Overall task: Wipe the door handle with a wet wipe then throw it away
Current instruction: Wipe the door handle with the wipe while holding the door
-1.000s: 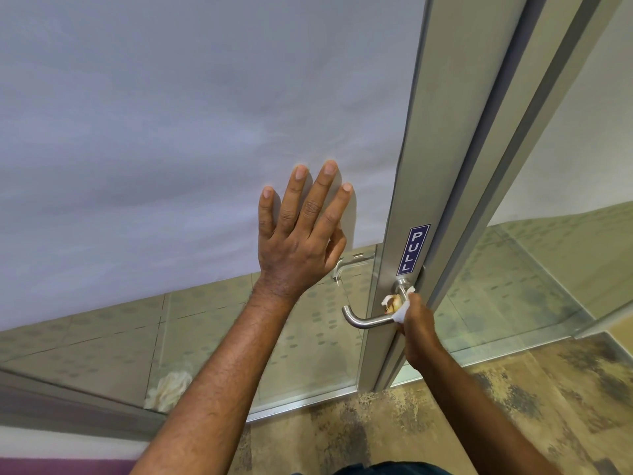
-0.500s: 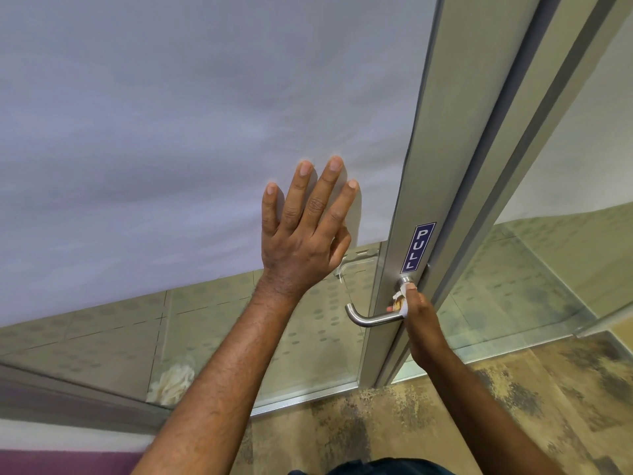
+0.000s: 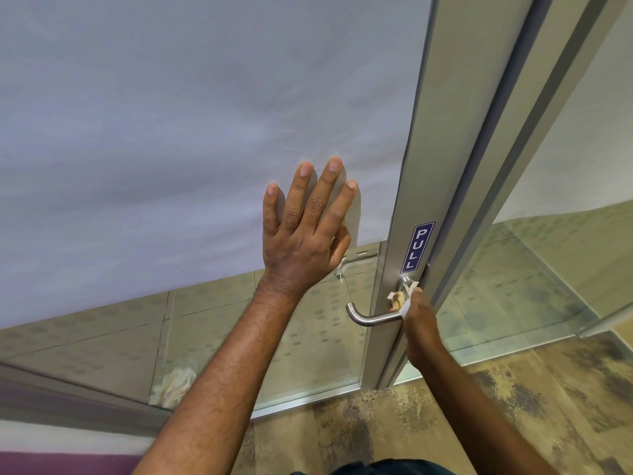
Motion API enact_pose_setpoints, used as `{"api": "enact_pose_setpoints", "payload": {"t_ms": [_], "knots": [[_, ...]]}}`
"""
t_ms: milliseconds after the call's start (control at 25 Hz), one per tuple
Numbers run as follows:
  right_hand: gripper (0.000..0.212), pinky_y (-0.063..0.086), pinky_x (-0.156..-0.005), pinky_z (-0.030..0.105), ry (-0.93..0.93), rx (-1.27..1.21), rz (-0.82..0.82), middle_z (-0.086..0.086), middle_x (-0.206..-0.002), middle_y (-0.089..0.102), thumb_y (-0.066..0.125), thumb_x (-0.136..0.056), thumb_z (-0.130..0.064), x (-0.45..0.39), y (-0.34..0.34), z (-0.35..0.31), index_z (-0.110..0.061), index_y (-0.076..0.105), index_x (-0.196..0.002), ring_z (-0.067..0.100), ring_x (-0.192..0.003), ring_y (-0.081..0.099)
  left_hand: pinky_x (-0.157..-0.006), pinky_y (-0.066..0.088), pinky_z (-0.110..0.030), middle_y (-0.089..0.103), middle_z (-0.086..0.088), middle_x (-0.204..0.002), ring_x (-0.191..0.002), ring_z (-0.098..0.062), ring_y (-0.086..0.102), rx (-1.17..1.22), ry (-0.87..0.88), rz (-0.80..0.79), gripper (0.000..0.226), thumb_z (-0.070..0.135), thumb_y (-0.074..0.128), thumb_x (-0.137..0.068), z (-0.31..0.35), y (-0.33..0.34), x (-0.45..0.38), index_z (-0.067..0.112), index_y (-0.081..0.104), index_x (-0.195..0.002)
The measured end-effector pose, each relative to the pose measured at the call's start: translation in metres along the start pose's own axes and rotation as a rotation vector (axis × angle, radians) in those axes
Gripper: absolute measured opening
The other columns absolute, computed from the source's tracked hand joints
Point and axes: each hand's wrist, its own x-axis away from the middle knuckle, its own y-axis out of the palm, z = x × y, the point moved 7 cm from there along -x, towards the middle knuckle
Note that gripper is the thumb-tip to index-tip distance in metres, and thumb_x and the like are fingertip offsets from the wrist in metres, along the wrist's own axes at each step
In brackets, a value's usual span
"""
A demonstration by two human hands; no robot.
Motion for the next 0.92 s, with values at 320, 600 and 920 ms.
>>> {"api": "enact_pose_setpoints", "payload": {"t_ms": [320,600,920], "knots": [[0.015,0.034,-0.092,0.046,-0.524,0.835,0.129,-0.005,-0.084,0.056,0.041,-0.108,-0.026,0.008,0.001,-0.022,-0.014,0.051,-0.108,0.012,-0.073,0.053,-0.137,-0.003,-0.053,0.012,0.001,-0.180,-0.168,-0.026,0.007,-0.002,-0.003,0.018,0.065,0.026,0.058,-0.097,0.000,0.000,0.000,0.024,0.045,-0.161],[0.041,0.050,-0.070,0.033,0.004,-0.100,-0.021,0.008,-0.091,0.070,0.042,-0.105,-0.050,-0.009,-0.002,0.001,-0.017,0.067,-0.107,0.020,-0.078,0.063,-0.137,-0.003,-0.052,0.011,0.002,-0.180,-0.168,-0.026,0.006,-0.004,-0.003,0.014,0.065,0.026,0.058,-0.098,0.000,-0.001,-0.001,0.025,0.045,-0.161],[0.038,0.043,-0.075,0.035,-0.015,-0.041,0.015,0.011,-0.100,0.061,0.036,-0.107,-0.037,0.003,0.004,0.001,-0.011,0.061,-0.117,0.020,-0.083,0.054,-0.137,-0.002,-0.052,0.011,0.001,-0.180,-0.168,-0.026,0.007,-0.005,0.000,0.012,0.066,0.027,0.059,-0.097,0.001,-0.001,-0.001,0.025,0.044,-0.161]]}}
